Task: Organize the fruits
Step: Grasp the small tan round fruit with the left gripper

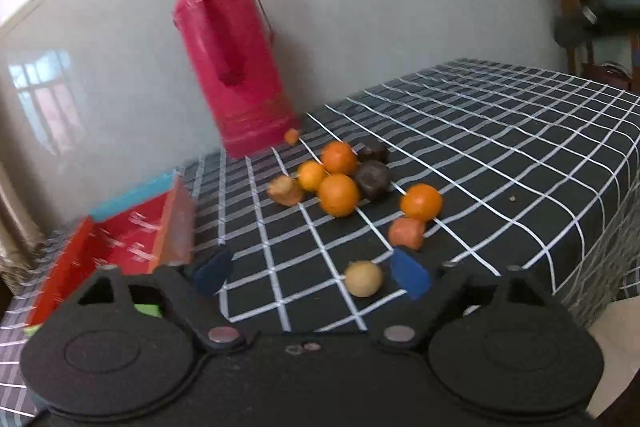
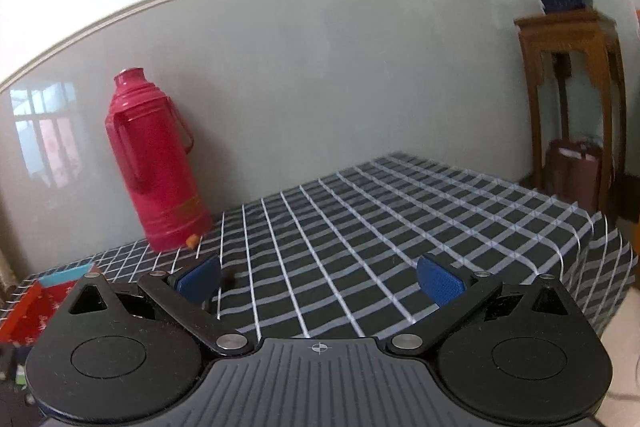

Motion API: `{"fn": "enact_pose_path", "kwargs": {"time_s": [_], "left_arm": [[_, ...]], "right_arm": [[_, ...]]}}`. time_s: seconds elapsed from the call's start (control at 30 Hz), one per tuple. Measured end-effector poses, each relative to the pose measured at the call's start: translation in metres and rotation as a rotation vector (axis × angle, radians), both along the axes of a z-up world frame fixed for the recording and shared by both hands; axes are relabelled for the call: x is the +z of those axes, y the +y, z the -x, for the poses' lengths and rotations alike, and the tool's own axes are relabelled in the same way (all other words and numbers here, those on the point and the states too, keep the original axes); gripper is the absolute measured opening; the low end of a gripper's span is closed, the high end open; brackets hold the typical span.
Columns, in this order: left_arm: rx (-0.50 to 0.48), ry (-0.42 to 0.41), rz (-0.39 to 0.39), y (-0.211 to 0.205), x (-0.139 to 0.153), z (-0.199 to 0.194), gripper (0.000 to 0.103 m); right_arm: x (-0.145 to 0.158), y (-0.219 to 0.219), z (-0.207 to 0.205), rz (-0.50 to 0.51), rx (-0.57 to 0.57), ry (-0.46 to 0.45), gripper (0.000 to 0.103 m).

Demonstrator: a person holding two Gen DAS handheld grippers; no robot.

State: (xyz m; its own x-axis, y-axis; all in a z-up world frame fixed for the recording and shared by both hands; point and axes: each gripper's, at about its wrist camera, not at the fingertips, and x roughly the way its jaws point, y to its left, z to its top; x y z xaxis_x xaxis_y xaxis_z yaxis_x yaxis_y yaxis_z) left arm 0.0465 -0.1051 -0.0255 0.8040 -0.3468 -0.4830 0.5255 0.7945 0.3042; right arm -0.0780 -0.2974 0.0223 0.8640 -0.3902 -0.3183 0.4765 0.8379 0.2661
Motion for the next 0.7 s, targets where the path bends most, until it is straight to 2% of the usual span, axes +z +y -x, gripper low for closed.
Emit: {"fn": "enact_pose_path", "kwargs": {"time_s": [0.13,0.23,0.33,0.43,0.5,0.7], "left_arm": [[-0.011,0.052,0.01,-0.004,-0.01,-0.009,0.057],[-0.024,0.065,0.016,-0.006,-0.014,-0.01,0.054],[-0.035,0.091,0.013,-0.009,-0.02,-0.012,0.039],[-0.041,0.128,0.014,-0.012,-0.026,-0.017,0.025],[-0.042,0.136,0.028,-0.012,-0.027,-0.017,0.016],[-0.002,0.085,0.042,-0.009,-0.023,-0.013,0.015]], "right_arm": [[0.005,-0.002,-0.025,0.06,-0.022,0.005,0.103],[-0.003,-0.002,-0.038,0.072,-0.023,0.003,0.103],[-0.018,-0.001,-0.045,0.052,-0.01,0.021,0.103],[-0.023,-0.005,-0.051,-0.009,0.009,0.036,0.103],[-0.023,-0.004,-0.051,-0.011,0.008,0.027,0.103],[-0.028,-0.001,-0.059,-0.03,0.026,0.057,0.103]]}}
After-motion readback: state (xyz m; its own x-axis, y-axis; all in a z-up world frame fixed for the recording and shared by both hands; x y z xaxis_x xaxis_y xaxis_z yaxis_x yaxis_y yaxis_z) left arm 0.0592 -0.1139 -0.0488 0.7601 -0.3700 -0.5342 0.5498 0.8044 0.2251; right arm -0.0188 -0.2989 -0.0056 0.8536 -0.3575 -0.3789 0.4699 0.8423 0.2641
